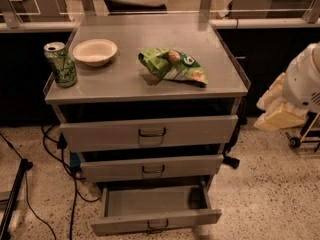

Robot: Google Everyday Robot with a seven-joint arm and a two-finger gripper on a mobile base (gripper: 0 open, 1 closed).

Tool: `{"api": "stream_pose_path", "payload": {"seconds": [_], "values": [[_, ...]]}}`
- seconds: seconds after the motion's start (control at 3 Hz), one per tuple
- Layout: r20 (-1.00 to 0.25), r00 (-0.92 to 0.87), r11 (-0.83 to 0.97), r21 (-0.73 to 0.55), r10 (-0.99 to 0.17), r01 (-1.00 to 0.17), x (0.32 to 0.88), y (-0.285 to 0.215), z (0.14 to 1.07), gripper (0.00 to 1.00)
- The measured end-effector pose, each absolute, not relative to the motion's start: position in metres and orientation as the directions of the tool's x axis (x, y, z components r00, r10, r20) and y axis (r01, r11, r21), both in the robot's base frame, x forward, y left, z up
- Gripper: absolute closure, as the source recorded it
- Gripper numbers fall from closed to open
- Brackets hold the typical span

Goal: Close bottom drawer

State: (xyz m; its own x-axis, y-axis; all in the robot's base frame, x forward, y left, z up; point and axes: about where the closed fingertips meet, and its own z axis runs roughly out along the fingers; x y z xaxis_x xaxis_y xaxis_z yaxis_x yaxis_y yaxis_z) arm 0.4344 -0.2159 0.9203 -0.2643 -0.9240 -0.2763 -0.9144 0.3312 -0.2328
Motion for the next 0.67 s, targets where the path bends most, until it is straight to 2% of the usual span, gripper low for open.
{"api": "stream_pose_path", "payload": {"seconds": [0.33, 0.67], "values": [[-0.342, -0.302, 0.376, -0.176, -0.890, -0.910, 0.431, -0.207, 0.850, 0.82], [-0.441, -0.331, 0.416, -0.109, -0.834, -0.903, 0.434, -0.189, 0.744, 1.00]]}}
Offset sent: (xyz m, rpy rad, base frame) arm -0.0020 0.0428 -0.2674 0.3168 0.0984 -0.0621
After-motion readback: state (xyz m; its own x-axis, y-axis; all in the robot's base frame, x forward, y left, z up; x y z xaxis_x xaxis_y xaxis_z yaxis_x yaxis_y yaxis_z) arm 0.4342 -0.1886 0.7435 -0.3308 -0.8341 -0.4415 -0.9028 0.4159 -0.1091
